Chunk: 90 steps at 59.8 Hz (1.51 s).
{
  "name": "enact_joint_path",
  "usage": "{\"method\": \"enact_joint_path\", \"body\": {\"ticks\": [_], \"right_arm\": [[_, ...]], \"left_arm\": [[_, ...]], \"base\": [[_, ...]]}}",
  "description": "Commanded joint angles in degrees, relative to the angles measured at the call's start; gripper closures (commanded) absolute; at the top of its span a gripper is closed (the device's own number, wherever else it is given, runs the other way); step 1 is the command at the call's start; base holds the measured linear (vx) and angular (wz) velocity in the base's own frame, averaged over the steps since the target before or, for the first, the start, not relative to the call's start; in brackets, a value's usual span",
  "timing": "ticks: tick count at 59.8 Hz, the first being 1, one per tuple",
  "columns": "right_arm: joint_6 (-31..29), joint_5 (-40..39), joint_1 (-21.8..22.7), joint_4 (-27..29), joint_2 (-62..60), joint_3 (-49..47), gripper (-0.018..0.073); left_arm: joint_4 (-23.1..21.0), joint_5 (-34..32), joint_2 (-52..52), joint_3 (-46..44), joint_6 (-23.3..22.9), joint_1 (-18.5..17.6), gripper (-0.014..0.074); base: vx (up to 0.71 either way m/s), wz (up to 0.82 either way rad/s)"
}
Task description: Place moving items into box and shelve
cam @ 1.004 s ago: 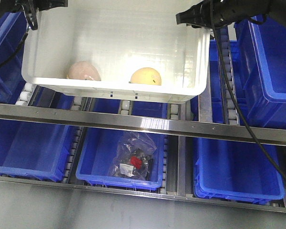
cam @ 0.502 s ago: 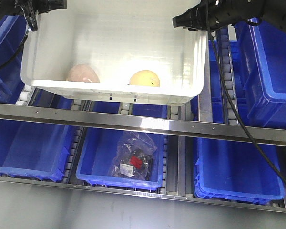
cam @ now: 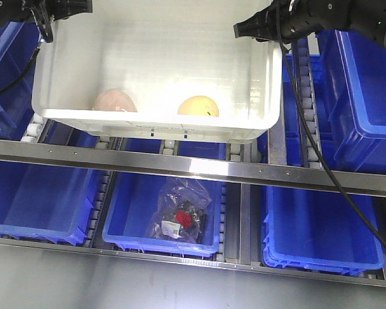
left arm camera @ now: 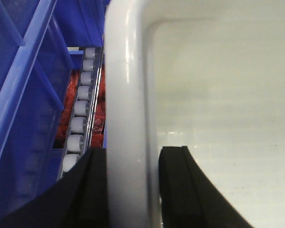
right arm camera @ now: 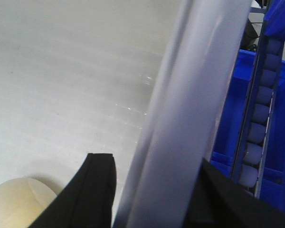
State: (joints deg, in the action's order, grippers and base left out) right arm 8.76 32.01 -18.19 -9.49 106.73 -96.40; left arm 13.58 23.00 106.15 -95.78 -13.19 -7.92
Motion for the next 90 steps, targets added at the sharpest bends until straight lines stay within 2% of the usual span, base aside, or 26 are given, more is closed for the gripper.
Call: {"method": "enact_joint_path", "body": {"ticks": [1,7,11,22,29,33,38,42,52,63,70,74,79,85,87,90], "right_arm": [[-0.60,-8.50,-1.07,-0.16,-3.87,-2.76,0.0529],[-0.60,-8.26,-1.07,-0.18,-3.87,-2.76,0.0486],[-0.60,-8.27,-1.07,-0.18,-3.87,-2.76,0.0438],[-0.06,-8.27,-1.07,-0.33,-3.87,-2.76,0.0251],[0.22,-8.32,-1.07,-0.37,-3.87,-2.76,0.0111],[1.02,-8.53,-1.07,-0.69,-3.87,-2.76,0.0043],[3.20,-8.82,-1.07,-1.99,-3.87,-2.76,-0.0018],[5.29,-8.89,-1.07,-4.01,-3.87,-2.76,-0.0039],[11.99,-7.75,-1.07,-10.66,-3.87,-2.76,-0.0025],[13.60,-5.92,-1.07,-13.98,-3.92,-2.76,-0.0015],[13.50,-4.00,-1.07,-14.27,-3.96,-2.76,0.0052],[13.50,-3.21,-1.07,-14.27,-3.96,-2.76,0.0139],[13.50,-2.33,-1.07,-14.40,-4.11,-2.76,0.0300],[13.37,-1.84,-1.07,-14.46,-4.35,-2.76,0.0560],[13.24,-1.90,-1.07,-14.53,-4.48,-2.76,0.0574],[13.24,-2.13,-1.07,-14.60,-4.55,-2.76,0.0572]], "left_arm": [[-0.20,-7.52,-3.53,-2.47,0.22,-1.24,0.0575],[-0.26,-7.38,-3.53,-2.47,0.17,-1.24,0.0510],[-0.26,-7.07,-3.53,-2.47,0.17,-1.24,0.0431],[-0.26,-6.78,-3.53,-2.47,0.12,-1.24,0.0125],[-0.26,-6.04,-3.53,-2.47,-0.18,-1.24,-0.0025],[-0.26,-5.35,-3.53,-2.47,-0.48,-1.24,-0.0078],[-0.32,-4.88,-3.53,-2.47,-0.48,-1.24,-0.0096],[-0.32,-4.82,-3.53,-2.47,-0.48,-1.24,-0.0090],[-0.32,-4.95,-3.59,-2.47,-0.48,-1.24,-0.0050],[-0.81,-4.67,-4.63,-2.47,-0.48,-1.24,0.0001],[-1.83,-4.27,-6.21,-2.47,-0.48,-1.24,0.0032],[-1.83,-3.95,-6.64,-2.47,-0.43,-1.24,0.0075],[-1.83,-3.39,-6.93,-2.47,-0.43,-1.24,0.0208],[-1.83,-2.82,-6.93,-2.47,-0.43,-1.24,0.0491],[-1.83,-2.74,-6.93,-2.47,-0.43,-1.24,0.0588],[-1.83,-2.65,-6.93,-2.47,-0.38,-1.24,0.0606]], "base": [[0.00,0.00],[0.00,0.00],[0.00,0.00],[0.00,0.00],[0.00,0.00],[0.00,0.00],[0.00,0.00],[0.00,0.00],[0.00,0.00],[0.00,0.00],[0.00,0.00],[0.00,0.00],[0.00,0.00],[0.00,0.00],[0.00,0.00],[0.00,0.00]]}}
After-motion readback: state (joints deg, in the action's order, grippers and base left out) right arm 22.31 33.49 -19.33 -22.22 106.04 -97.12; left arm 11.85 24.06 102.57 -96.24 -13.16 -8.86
